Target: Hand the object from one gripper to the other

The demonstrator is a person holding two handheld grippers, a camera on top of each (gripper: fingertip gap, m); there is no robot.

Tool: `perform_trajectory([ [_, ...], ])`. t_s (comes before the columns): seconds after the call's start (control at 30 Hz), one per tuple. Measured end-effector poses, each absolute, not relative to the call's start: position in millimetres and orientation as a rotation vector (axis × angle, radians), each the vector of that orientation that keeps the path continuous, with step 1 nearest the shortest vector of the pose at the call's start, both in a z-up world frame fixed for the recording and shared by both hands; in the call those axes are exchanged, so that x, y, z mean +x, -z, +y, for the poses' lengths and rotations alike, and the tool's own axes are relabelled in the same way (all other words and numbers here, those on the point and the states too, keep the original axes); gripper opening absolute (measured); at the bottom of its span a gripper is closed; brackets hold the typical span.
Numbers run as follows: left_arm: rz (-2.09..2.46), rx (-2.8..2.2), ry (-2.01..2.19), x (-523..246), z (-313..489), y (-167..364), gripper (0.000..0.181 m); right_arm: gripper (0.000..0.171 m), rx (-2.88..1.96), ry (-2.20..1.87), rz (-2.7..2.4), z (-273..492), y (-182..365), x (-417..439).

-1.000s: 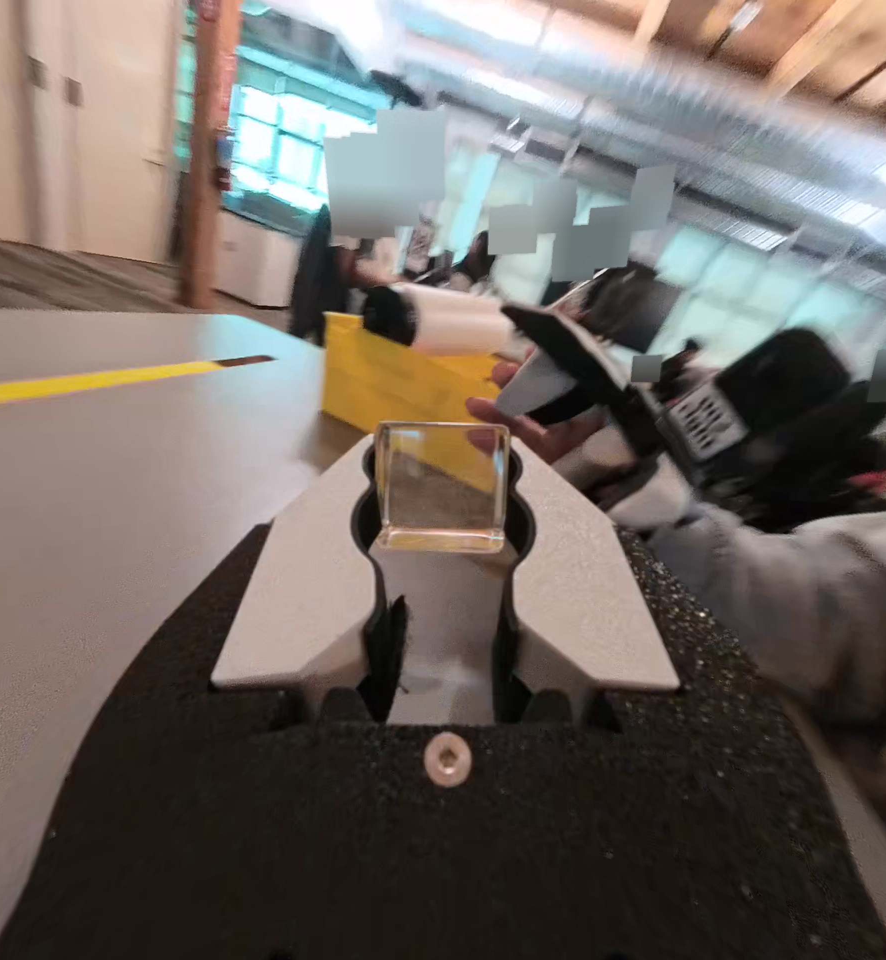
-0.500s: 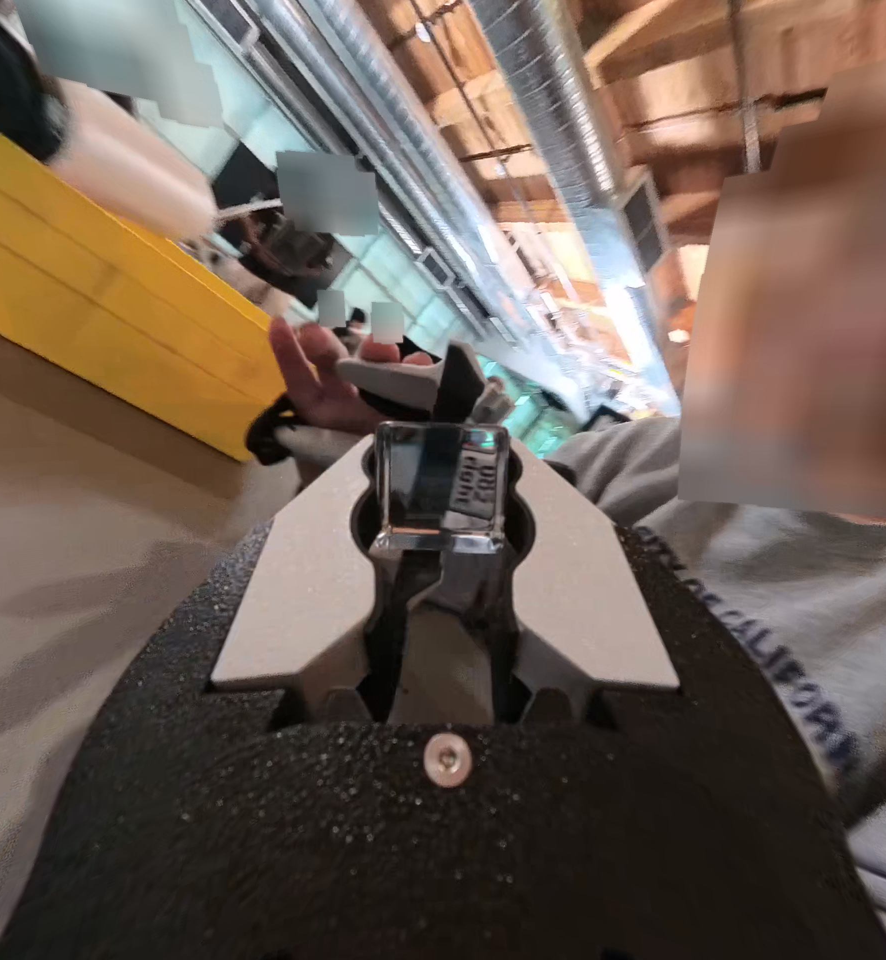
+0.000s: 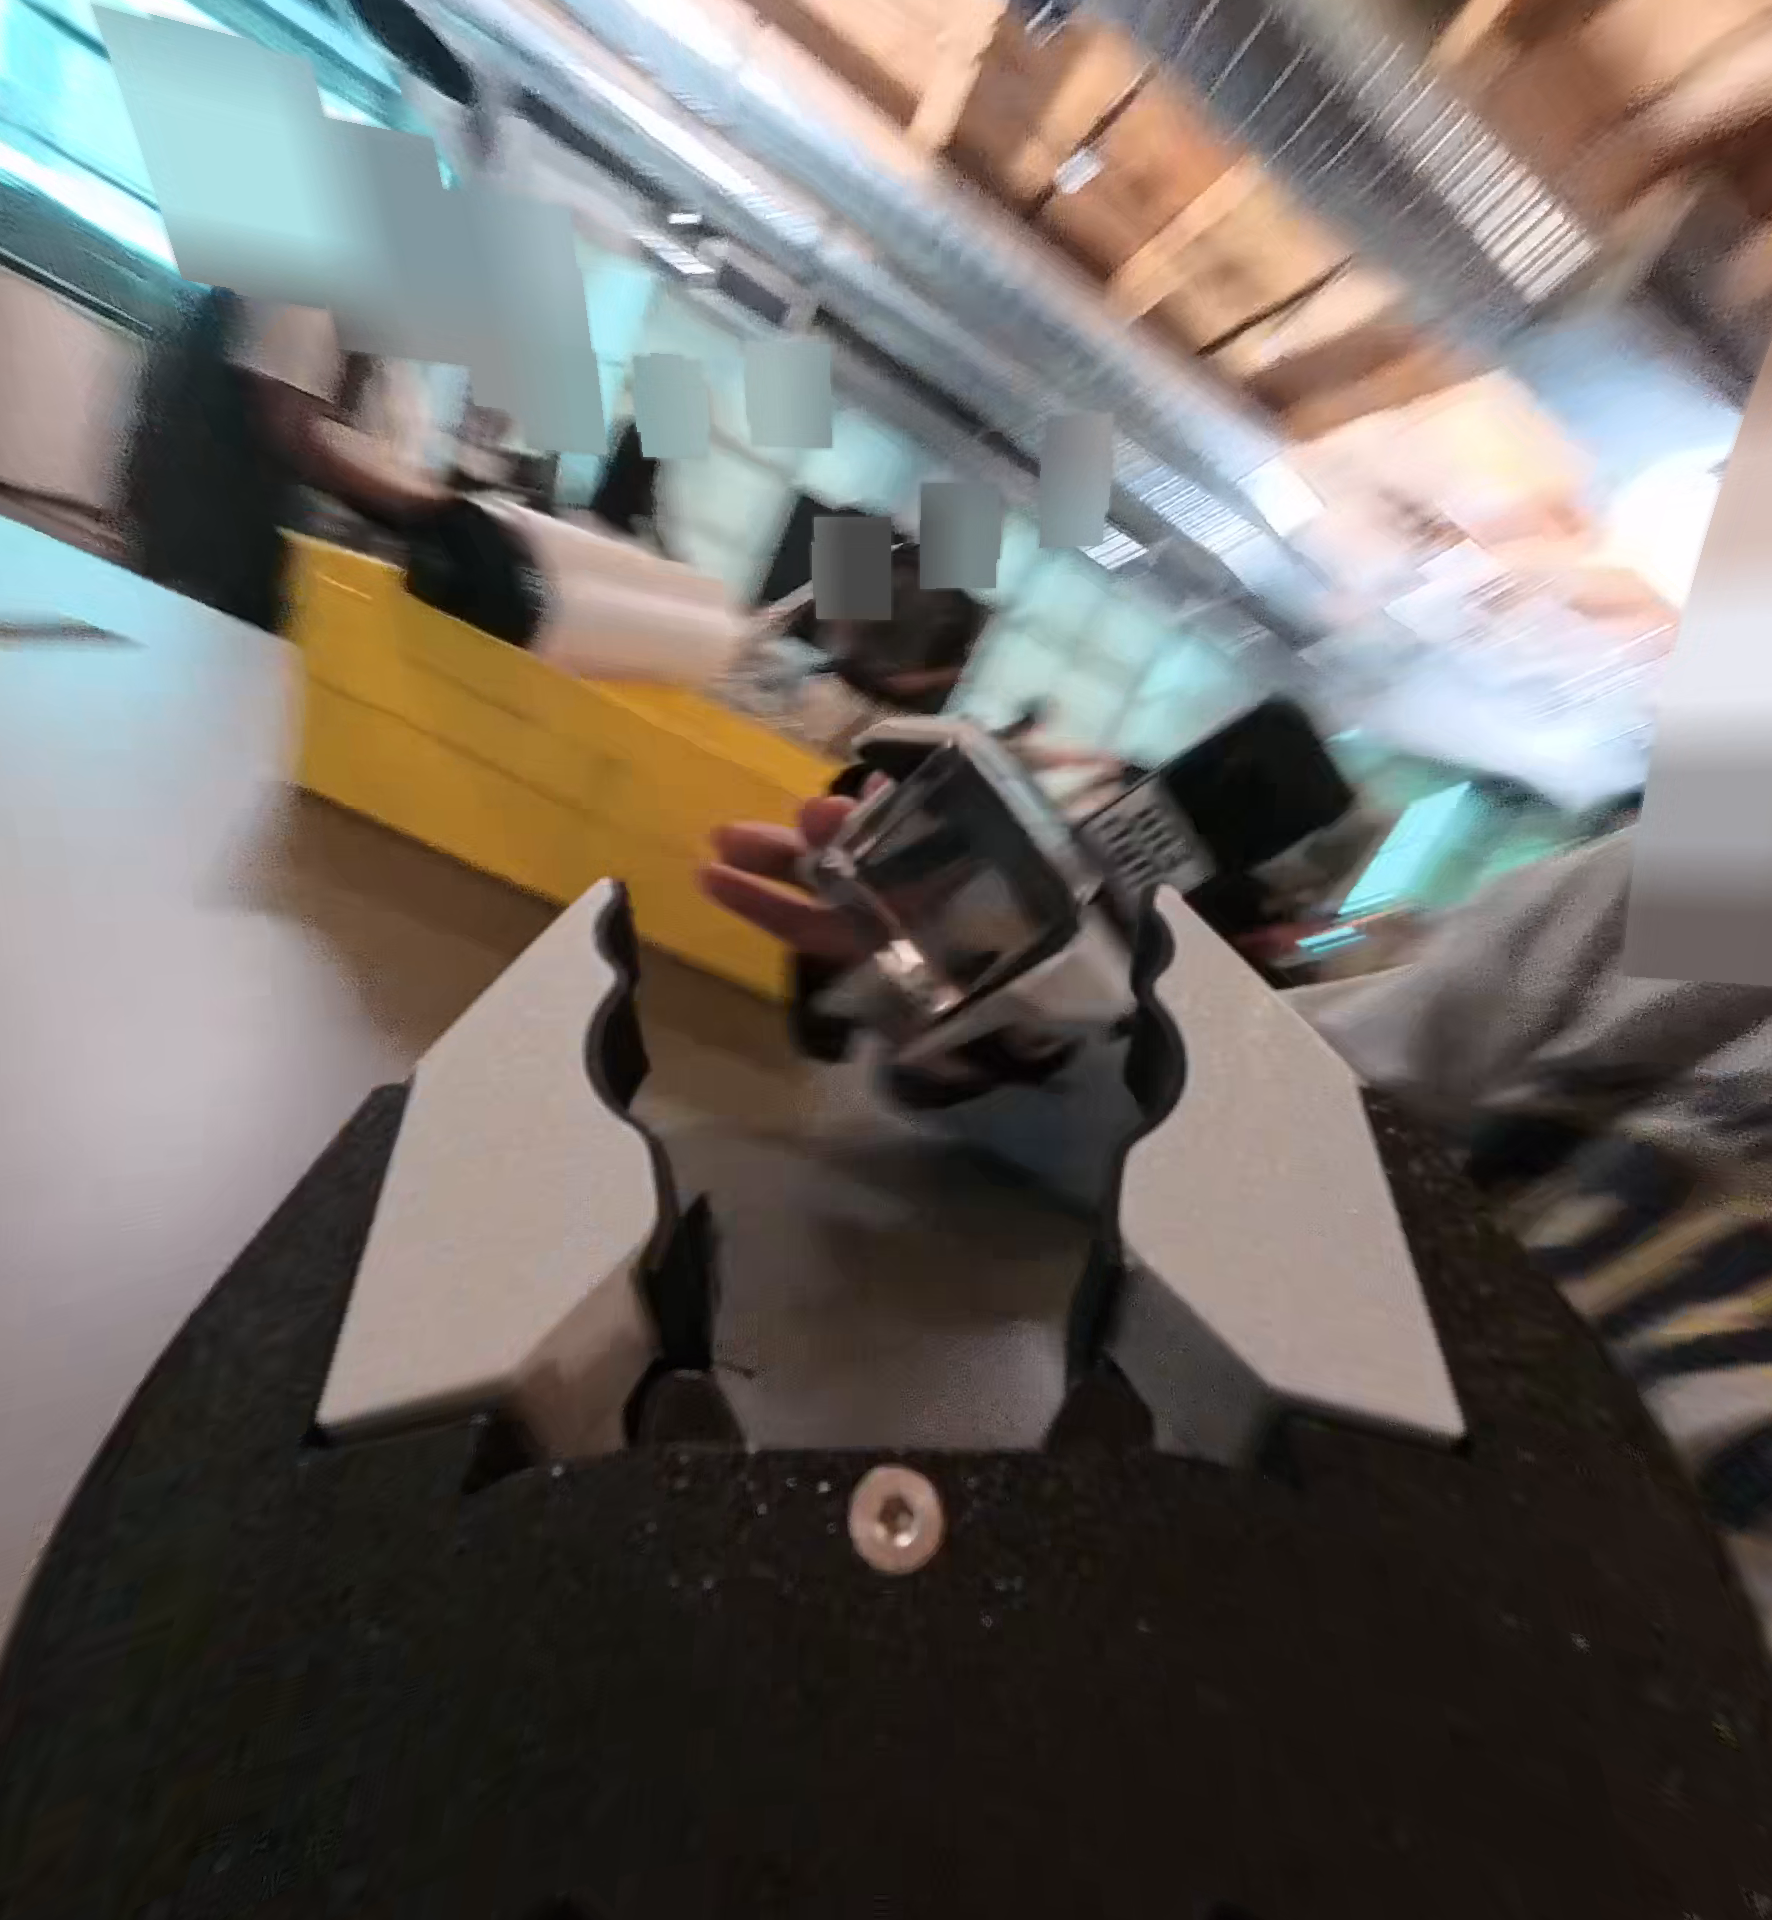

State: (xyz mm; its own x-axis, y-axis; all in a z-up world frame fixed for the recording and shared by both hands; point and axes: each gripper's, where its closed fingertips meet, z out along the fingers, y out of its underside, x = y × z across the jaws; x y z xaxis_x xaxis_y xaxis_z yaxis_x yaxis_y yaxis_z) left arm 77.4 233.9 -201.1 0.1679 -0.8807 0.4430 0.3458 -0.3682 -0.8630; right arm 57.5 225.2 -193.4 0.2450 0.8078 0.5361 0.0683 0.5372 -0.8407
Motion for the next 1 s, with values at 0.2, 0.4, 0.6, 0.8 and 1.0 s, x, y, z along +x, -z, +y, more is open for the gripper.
perform_trajectory([
  [0.2,0.785,-1.266,0.367,58.8,245.8,191.9,0.114,0.046,-1.179,-1.001,-1.110,242.5,197.8,62.2],
  [0.4,1.141,-1.184,-0.217,84.4,242.1,220.6,0.093,0.046,-1.353,-1.357,-1.092,233.8,206.8,59.2],
  [0.6,1.241,-1.100,-0.424,95.7,240.3,229.4,0.046,0.045,-1.472,-1.455,-1.204,221.2,228.4,55.2],
  [0.8,1.117,-1.216,-0.277,88.6,249.1,225.7,0.045,0.066,-1.422,-1.375,-1.065,237.0,213.7,55.9],
  [1.0,0.976,-1.459,-0.363,61.3,275.9,239.3,0.045,0.078,-1.435,-1.030,-0.953,269.1,206.2,68.7],
])
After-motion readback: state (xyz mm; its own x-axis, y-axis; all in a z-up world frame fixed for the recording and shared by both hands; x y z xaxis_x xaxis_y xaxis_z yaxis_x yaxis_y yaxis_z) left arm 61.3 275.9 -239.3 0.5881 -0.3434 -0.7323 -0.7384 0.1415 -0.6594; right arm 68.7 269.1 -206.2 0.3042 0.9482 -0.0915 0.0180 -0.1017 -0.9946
